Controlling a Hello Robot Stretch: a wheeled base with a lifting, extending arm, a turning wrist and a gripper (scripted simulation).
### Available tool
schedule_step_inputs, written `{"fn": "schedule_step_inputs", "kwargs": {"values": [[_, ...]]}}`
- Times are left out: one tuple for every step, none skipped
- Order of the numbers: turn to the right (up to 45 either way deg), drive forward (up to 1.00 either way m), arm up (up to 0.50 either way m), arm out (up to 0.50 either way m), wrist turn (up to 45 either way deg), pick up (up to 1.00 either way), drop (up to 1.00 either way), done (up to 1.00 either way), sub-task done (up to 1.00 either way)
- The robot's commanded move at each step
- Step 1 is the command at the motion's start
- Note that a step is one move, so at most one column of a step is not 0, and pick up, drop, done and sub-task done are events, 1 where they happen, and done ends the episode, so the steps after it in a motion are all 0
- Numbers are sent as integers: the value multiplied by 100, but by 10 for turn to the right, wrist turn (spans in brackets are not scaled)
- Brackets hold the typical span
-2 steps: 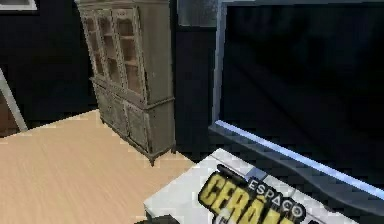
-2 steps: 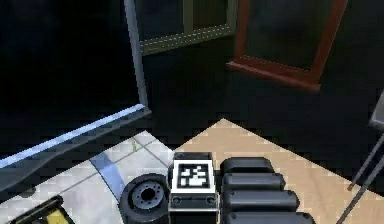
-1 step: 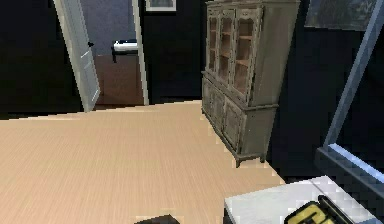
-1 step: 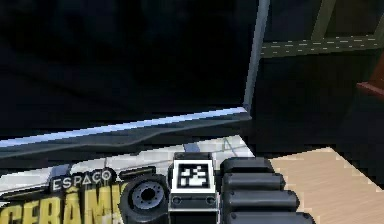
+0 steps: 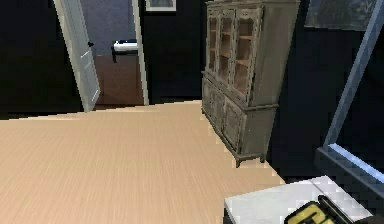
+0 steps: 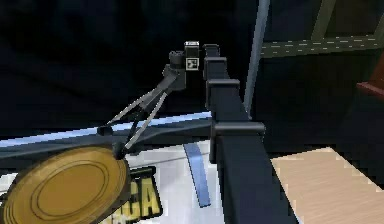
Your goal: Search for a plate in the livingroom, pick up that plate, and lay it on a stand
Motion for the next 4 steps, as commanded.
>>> {"fn": "schedule_step_inputs", "kwargs": {"values": [[0,0,0,0,450,0,0,0,0],[0,0,0,0,450,0,0,0,0],[0,0,0,0,0,0,100,0,0],[0,0,0,-10,0,0,0,0,0]]}}
